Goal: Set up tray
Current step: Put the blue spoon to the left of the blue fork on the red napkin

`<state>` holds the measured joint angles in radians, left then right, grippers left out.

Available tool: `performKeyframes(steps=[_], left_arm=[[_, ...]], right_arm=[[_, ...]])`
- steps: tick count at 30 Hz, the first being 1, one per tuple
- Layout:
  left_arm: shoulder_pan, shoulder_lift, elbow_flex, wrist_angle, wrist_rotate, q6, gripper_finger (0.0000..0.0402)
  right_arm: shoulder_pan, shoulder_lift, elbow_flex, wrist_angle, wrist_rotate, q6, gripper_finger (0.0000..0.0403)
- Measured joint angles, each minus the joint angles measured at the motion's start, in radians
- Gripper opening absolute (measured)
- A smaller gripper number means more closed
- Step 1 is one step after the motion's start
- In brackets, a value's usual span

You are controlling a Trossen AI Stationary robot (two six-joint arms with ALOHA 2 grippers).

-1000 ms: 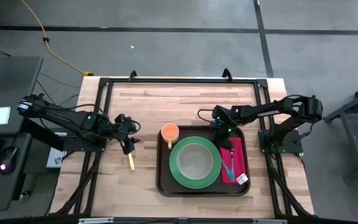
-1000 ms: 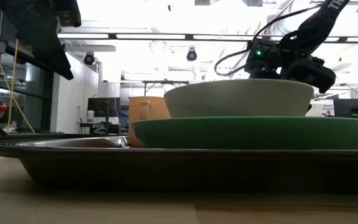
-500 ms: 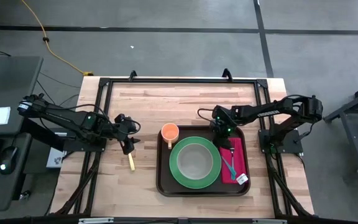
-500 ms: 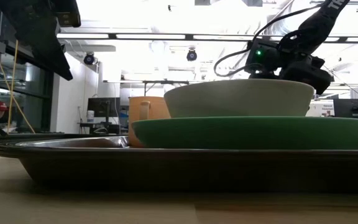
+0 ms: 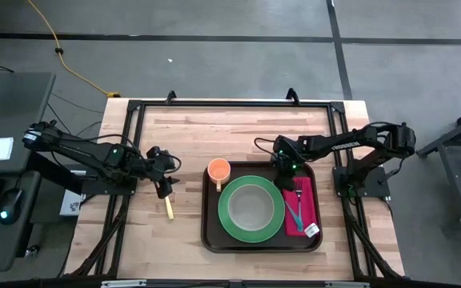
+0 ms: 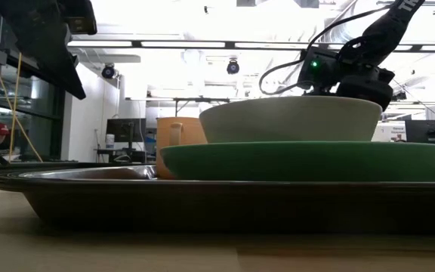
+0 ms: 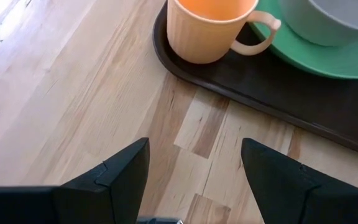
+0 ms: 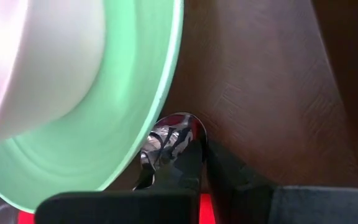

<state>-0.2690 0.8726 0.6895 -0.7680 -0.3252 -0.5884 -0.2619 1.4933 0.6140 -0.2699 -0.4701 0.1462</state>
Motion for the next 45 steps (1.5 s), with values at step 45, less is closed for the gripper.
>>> performKeyframes(steps=[45], left_arm=[[0.0,0.0,0.0,0.003,0.003,0.034,0.0282]], right_arm=[[-0.138,-0.109,0.0,-0.098,-0.027,0.057,0.0088]])
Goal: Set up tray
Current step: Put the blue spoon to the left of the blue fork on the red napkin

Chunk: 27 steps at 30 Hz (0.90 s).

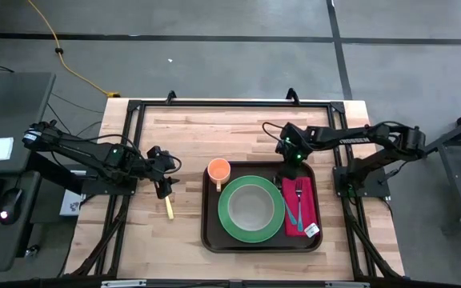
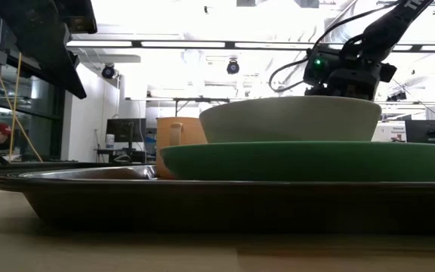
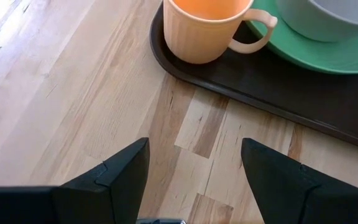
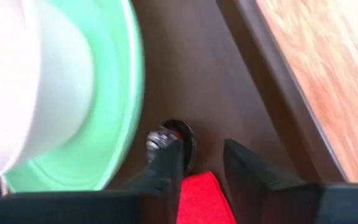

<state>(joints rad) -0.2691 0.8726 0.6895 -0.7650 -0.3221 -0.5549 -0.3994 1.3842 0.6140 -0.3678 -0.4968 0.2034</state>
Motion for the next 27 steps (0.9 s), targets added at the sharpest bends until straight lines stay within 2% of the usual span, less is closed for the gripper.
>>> performKeyframes(steps=[6,12,18,27], left_arm=[[0.0,0.0,0.0,0.0,0.001,0.0,0.0282],[0.0,0.0,0.0,0.001,0.001,0.0,0.0282],[0.0,0.0,0.0,0.006,0.001,0.0,0.0282],[0.0,0.0,0.0,0.007,0.001,-0.001,0.0282]], right_arm=[[0.017,0.035,0.0,0.042,-0.033,-0.02,0.0155],[0.027,0.068,0.0,0.038,-0.016,-0.028,0.0189],[0.027,0.069,0.0,0.041,0.002,-0.037,0.0193],[0.028,0.109,0.0,0.05,-0.026,-0.048,0.0174]])
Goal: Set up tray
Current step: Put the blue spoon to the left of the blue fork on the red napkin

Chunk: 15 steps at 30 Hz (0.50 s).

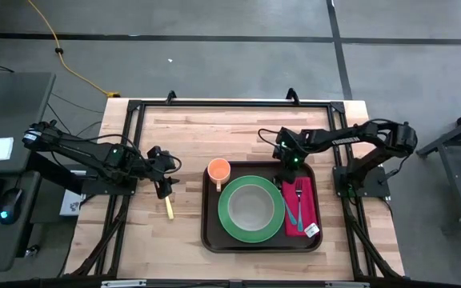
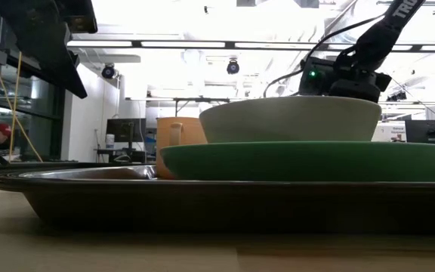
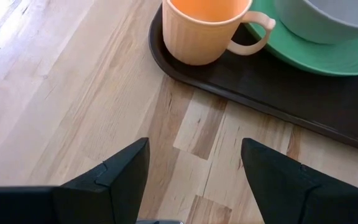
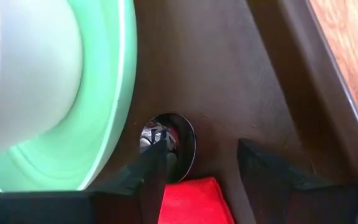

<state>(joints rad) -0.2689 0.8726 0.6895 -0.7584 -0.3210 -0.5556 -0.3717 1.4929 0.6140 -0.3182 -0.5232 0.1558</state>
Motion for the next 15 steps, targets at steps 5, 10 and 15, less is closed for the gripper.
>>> performKeyframes(steps=[5,10,15], left_arm=[[0.0,0.0,0.0,0.0,0.0,0.0,0.0282],[0.0,0.0,0.0,0.0,0.0,0.0,0.0282],[0.0,0.0,0.0,0.0,-0.001,0.0,0.0282]], right_arm=[[0.001,0.001,0.0,0.012,-0.002,0.0,0.0161],[0.017,0.001,0.0,0.024,-0.008,0.0,0.0145],[0.035,0.001,0.0,0.032,0.001,0.001,0.0132]])
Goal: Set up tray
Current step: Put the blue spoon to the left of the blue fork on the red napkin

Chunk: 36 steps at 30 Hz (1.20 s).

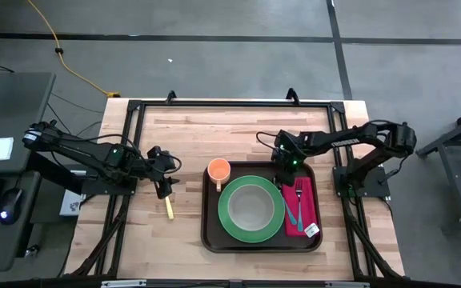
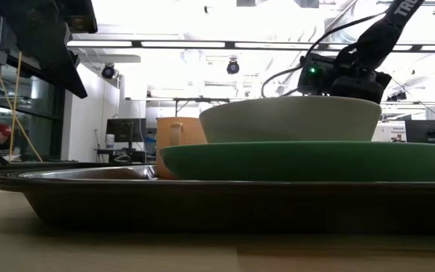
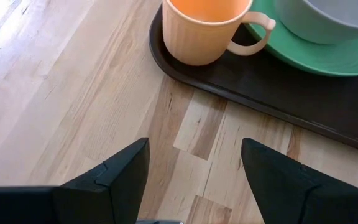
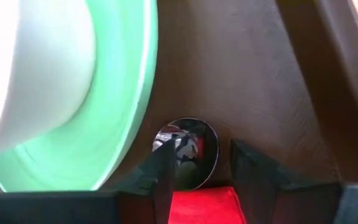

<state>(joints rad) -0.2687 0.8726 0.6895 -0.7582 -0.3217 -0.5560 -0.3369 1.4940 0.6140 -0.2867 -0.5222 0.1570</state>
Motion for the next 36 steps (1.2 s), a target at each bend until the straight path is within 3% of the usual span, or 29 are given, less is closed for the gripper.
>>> performKeyframes(steps=[21,36], left_arm=[[0.0,0.0,0.0,0.001,0.0,-0.003,0.0282],[0.0,0.0,0.0,0.0,0.0,0.002,0.0282]], right_arm=[[-0.001,0.0,0.0,0.0,0.019,-0.005,0.0006],[-0.004,0.0,0.0,-0.012,0.02,0.0,0.0001]])
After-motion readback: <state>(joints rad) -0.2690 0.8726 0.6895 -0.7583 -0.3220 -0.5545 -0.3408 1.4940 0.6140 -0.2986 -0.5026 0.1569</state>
